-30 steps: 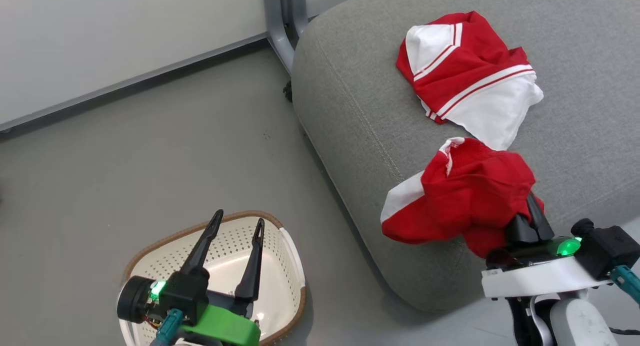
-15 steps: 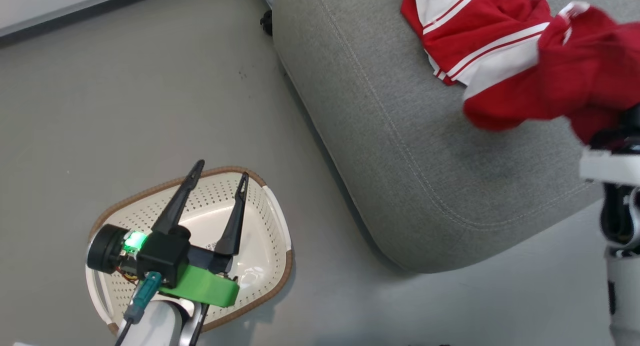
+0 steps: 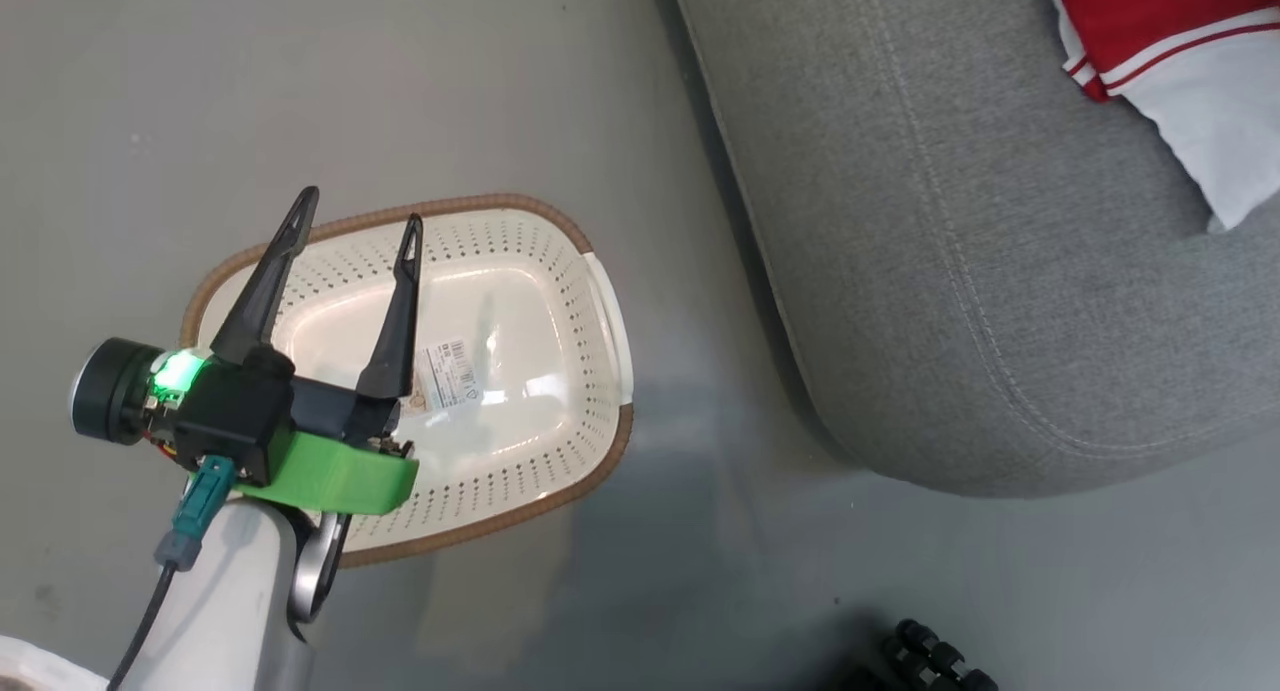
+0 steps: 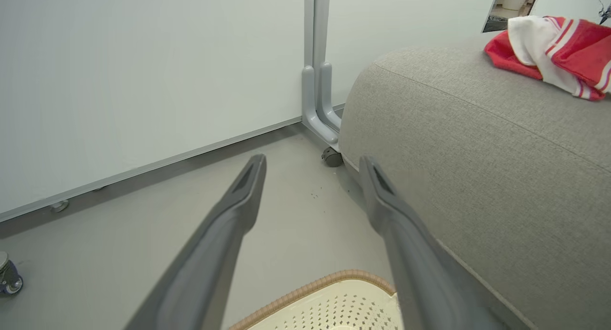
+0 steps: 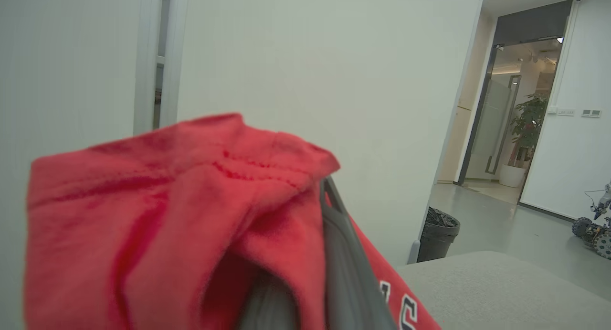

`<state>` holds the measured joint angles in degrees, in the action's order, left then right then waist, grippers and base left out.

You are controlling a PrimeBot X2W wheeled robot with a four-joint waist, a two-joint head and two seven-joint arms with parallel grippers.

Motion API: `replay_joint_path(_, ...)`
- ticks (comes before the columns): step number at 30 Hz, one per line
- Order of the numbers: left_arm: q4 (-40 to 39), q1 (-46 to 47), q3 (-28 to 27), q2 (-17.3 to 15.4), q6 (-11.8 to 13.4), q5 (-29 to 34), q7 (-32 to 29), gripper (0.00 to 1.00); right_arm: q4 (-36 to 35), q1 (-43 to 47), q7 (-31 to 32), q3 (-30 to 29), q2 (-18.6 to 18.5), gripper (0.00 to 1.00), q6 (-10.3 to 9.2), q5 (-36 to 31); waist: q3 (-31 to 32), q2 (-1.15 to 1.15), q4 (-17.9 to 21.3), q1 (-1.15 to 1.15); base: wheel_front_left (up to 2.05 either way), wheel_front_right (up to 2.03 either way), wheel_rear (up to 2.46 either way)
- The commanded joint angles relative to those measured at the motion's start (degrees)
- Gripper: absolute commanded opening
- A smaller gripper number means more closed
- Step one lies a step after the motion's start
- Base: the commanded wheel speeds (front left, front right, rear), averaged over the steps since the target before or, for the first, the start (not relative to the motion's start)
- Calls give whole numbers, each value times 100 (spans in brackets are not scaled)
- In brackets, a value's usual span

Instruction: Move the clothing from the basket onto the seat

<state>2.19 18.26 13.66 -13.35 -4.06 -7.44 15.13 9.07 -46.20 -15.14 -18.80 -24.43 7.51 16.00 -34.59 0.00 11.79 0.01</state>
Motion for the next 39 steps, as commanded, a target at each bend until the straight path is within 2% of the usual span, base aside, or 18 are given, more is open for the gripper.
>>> replay_joint_path(1, -18, 165, -15, 10, -31, 34, 1, 100, 211, -114, -1, 73, 4, 0, -4, -42, -550, 0, -495, -1, 0, 0, 0)
replay_joint_path(4, -19, 257, -20, 69, -53, 48, 1, 100, 730, -328, -2, 82, -55, 0, -4, -130, -694, 0, -595, -1, 0, 0, 0)
replay_joint_path(7, 18, 296, -10, 107, -79, 87, 1, 100, 1341, -405, -2, 54, 94, 0, -4, -284, -747, 0, -669, -1, 0, 0, 0)
replay_joint_path(10, 62, 295, -13, 150, -98, 112, 1, 100, 1570, -463, -2, -100, 207, 0, -4, -430, -732, 0, -698, -1, 0, 0, 0)
replay_joint_path(11, 84, 286, -24, 158, -102, 112, 1, 100, 1612, -434, -2, -168, 287, 27, -4, -463, -707, 0, -694, -1, 0, 0, 0)
replay_joint_path(12, 98, 277, -37, 163, -107, 112, 1, 100, 1625, -389, -2, -200, 342, 65, -4, -486, -686, 0, -687, -1, 0, 0, 0)
replay_joint_path(14, 132, 267, -61, 176, -121, 119, 1, 100, 1584, -255, -2, -298, 454, 100, -4, -538, -624, 0, -671, -1, 0, 0, 0)
replay_joint_path(21, 224, 161, -138, 320, -138, 101, 1, 100, 1118, 458, -2, -597, 864, 100, -4, -626, -148, 0, -642, -1, 0, 0, 0)
replay_joint_path(27, 387, -52, -203, 582, -162, -34, 1, 100, 758, 1301, -1, -365, 1134, 100, -4, -629, 417, 0, -730, -1, 0, 0, 0)
replay_joint_path(39, 766, -728, -688, 1000, -228, -589, 1, 100, 350, 2813, -1, 1310, 1582, 100, -6, -674, 1765, 0, -1206, -1, 0, 0, 0)
